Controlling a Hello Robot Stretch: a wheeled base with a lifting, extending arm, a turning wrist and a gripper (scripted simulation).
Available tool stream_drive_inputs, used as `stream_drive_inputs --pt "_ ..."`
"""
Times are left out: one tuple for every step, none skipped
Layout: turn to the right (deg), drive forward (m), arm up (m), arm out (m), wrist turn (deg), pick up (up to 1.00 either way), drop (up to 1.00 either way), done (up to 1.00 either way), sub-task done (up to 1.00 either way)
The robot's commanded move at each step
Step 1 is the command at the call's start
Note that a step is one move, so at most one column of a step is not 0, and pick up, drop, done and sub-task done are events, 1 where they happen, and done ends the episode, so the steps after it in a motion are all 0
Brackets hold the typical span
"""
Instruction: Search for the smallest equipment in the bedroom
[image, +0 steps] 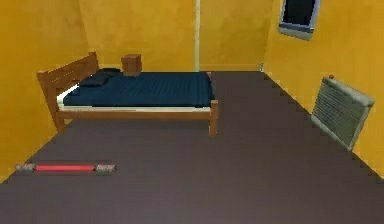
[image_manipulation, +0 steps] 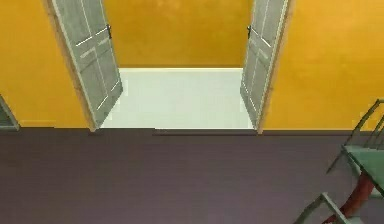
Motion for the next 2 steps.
stream_drive_inputs --pt "0.0 0.10 0.00 0.00 0.0 0.00 0.00 0.00 0.00" --pt "-45.0 0.00 0.00 0.00 0.0 0.00 0.00 0.00 0.00"
